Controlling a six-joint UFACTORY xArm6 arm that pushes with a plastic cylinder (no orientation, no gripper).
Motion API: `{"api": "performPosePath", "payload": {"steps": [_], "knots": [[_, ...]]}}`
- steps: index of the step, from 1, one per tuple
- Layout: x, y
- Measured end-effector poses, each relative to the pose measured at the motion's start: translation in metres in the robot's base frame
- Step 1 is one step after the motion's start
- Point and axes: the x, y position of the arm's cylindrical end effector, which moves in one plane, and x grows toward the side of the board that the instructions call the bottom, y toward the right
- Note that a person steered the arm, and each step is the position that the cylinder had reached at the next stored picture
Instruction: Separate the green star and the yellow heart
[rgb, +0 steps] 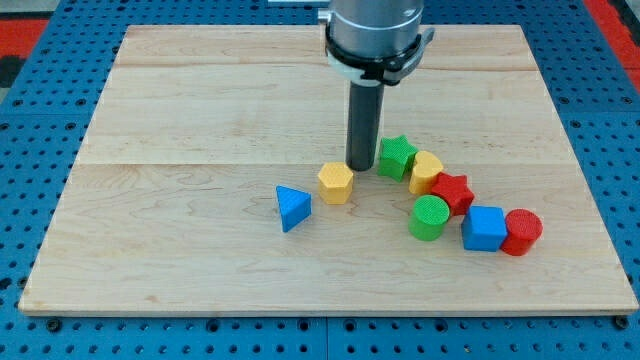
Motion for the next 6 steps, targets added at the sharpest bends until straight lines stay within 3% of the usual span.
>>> {"api": "performPosePath", "payload": {"steps": [2, 5, 6], "knots": [[0.056, 0.02], [0.009, 0.087], [-0.003, 0.078]]}}
